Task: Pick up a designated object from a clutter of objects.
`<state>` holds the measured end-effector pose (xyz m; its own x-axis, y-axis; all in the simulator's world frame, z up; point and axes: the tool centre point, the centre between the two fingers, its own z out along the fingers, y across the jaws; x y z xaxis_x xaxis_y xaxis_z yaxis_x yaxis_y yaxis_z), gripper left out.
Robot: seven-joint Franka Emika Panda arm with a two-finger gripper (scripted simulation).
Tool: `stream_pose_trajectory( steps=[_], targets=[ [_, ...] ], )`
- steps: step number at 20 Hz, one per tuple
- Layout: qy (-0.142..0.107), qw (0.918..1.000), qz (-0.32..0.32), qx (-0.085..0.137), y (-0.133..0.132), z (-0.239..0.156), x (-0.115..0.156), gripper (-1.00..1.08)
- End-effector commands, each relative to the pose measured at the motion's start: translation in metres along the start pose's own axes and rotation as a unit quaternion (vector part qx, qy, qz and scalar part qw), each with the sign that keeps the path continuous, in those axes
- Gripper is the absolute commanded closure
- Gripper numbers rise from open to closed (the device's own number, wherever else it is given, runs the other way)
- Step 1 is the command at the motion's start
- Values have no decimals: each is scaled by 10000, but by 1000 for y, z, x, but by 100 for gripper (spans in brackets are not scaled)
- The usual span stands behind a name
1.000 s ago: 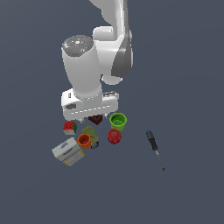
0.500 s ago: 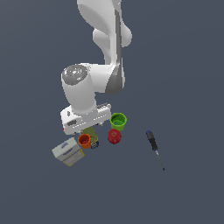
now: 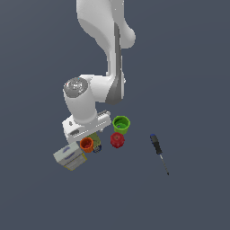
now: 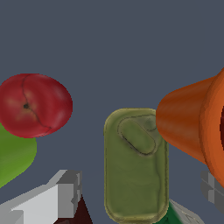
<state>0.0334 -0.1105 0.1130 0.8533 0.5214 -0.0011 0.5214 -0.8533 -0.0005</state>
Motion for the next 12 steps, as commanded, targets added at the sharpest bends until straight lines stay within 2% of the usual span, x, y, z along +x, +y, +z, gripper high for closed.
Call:
stream_pose_trajectory(
  steps=[1, 7, 12],
  targets=[
    [5, 10000, -58, -2, 1, 4, 0, -92],
    [2, 10000, -50, 0, 1, 7, -1, -92],
    [3, 10000, -56, -1, 1, 25, -1, -92]
  ],
)
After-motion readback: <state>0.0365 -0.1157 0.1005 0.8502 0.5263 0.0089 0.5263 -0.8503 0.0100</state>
